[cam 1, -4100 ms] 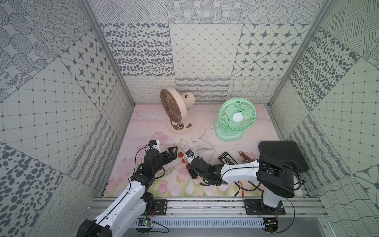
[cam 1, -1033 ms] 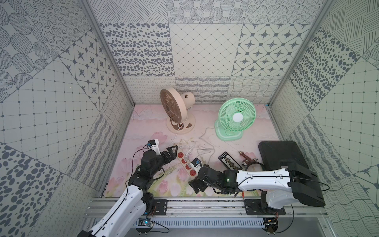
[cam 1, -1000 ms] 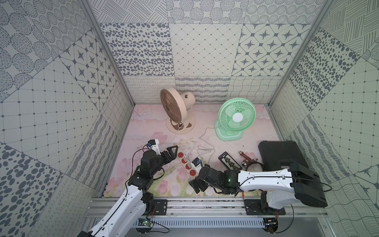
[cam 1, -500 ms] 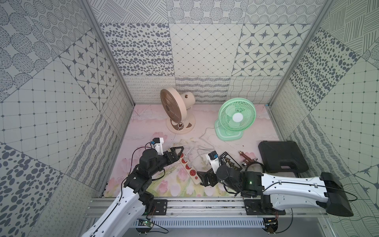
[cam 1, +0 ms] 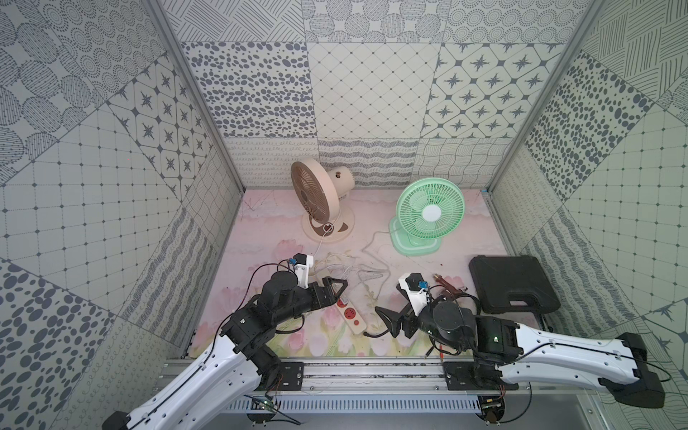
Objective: Plug the desk fan into the power strip
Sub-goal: Reset both arms
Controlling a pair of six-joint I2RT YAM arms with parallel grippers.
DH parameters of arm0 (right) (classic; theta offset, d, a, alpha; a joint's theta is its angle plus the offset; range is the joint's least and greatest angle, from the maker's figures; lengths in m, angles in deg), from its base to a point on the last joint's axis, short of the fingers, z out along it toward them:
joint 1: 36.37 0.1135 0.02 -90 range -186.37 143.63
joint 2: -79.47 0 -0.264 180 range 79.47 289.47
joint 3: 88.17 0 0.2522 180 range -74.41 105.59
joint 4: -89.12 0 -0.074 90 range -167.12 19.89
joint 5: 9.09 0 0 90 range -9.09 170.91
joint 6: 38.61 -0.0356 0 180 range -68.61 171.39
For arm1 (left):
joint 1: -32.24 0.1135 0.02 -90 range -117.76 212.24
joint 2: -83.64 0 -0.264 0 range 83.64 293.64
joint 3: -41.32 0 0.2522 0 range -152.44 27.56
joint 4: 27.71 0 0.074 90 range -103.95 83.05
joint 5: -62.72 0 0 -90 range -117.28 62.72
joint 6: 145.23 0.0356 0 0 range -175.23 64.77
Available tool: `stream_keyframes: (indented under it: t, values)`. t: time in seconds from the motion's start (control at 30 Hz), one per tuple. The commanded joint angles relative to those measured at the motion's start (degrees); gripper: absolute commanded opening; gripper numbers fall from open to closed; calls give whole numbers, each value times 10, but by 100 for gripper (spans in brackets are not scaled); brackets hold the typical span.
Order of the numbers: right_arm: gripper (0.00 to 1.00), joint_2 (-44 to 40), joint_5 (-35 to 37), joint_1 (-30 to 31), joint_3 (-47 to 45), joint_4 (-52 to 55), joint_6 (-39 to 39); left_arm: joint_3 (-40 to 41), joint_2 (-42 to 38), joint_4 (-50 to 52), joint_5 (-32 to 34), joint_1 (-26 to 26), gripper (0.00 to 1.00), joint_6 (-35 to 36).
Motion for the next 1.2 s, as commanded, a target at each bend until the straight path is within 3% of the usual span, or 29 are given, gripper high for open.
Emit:
stream_keyframes:
  t: [0.0,0.2,0.37,0.57,0.7,0.9,1.17]
  values:
    - [97,-14,4,0,6,15,46,-23,24,12,24,-13,99,33]
    - [97,9,23,-6,28,35,89,-70,51,23,64,-13,100,76]
    - [97,46,-9,-61,51,40,121,-91,60,31,121,-13,100,123]
    - [97,68,-142,-243,60,38,118,-101,60,42,246,-12,100,171]
    - [97,73,-182,-340,60,33,135,-99,65,31,321,-11,100,204]
    - [97,66,-255,-481,40,2,152,-88,76,16,362,27,99,243]
    - [97,40,-311,-637,-19,-93,154,-21,67,-31,332,142,99,277]
